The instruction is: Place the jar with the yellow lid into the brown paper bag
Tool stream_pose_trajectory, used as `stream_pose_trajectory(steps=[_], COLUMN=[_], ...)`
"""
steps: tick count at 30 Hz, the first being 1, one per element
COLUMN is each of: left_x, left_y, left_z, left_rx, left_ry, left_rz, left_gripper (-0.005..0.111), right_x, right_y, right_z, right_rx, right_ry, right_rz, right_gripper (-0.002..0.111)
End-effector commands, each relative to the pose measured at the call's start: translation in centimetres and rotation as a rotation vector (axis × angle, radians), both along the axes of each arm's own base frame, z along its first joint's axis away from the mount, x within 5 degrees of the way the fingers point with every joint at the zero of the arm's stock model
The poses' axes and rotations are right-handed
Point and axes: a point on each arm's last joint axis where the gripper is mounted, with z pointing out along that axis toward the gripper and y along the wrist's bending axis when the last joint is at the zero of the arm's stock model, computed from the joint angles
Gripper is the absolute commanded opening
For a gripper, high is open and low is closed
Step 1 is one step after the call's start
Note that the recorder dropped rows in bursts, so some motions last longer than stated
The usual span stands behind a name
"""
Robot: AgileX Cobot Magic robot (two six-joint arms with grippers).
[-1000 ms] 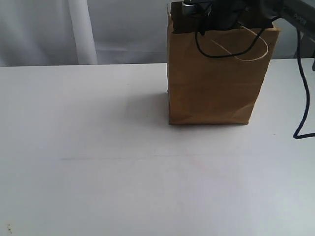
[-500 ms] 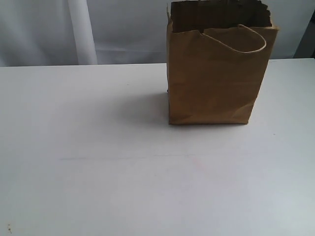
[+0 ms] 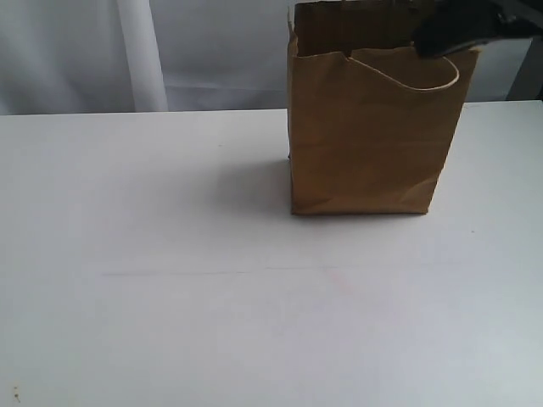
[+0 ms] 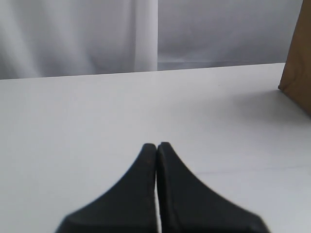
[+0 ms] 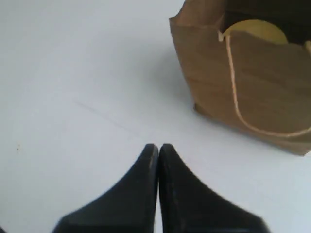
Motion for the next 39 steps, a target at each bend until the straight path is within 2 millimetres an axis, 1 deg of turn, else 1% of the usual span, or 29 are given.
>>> stream_pose_trajectory(steps=[1,2,3,4,5,7,10,13,17,23,28,33,36,38,39], left_x=[0.0,0.0,0.0,0.0,0.0,0.0,0.0,0.0,0.0,0.0,0.0,0.0,0.0,0.0,0.0], left_y=[-0.1,-0.1,-0.1,-0.1,-0.1,-0.1,-0.1,-0.1,-0.1,-0.1,-0.1,-0.1,-0.1,-0.1,-0.1], left_z=[0.1,0.1,0.1,0.1,0.1,0.1,0.1,0.1,0.1,0.1,0.1,0.1,0.1,0.1,0.1], left_rx=[-0.007,-0.007,-0.007,-0.007,-0.007,-0.007,-0.007,-0.007,-0.007,-0.007,-0.007,-0.007,-0.007,-0.007,-0.007], left_ry=[-0.009,-0.009,-0.009,-0.009,-0.009,-0.009,-0.009,-0.009,-0.009,-0.009,-0.009,-0.009,-0.009,-0.009,-0.009], left_rz=[-0.006,-0.006,-0.006,-0.006,-0.006,-0.006,-0.006,-0.006,-0.006,-0.006,-0.006,-0.006,-0.006,-0.006,-0.006], left_gripper=[0.001,0.001,0.001,0.001,0.001,0.001,0.001,0.001,0.001,0.001,0.001,0.001,0.001,0.001,0.001], right_x=[-5.7,-6.9,-9.2,-10.3,-12.3,-14.3,-16.3,-17.9,-19.7,-21.1,-20.8,-19.7,-19.1,-19.0,-18.8], right_y=[0.6,0.7,0.9,1.0,1.2,1.3,1.2,1.0,1.1,1.1,0.5,-0.9,-2.0,-2.6,-2.9], right_z=[-2.3,-2.6,-4.0,-4.9,-6.4,-7.9,-9.6,-10.3,-10.8,-10.4,-10.4,-9.5,-9.4,-10.2,-11.0], right_rx=[0.073,0.091,0.126,0.146,0.176,0.2,0.233,0.239,0.242,0.244,0.153,0.035,-0.047,-0.102,-0.126], right_ry=[-0.031,-0.049,-0.077,-0.087,-0.098,-0.114,-0.163,-0.243,-0.262,-0.333,-0.393,-0.571,-0.709,-0.774,-0.786], right_rz=[0.056,0.069,0.096,0.107,0.127,0.142,0.123,0.102,0.131,0.141,0.126,0.003,-0.104,-0.177,-0.202], right_gripper=[0.0,0.0,0.0,0.0,0.0,0.0,0.0,0.0,0.0,0.0,0.0,0.0,0.0,0.0,0.0])
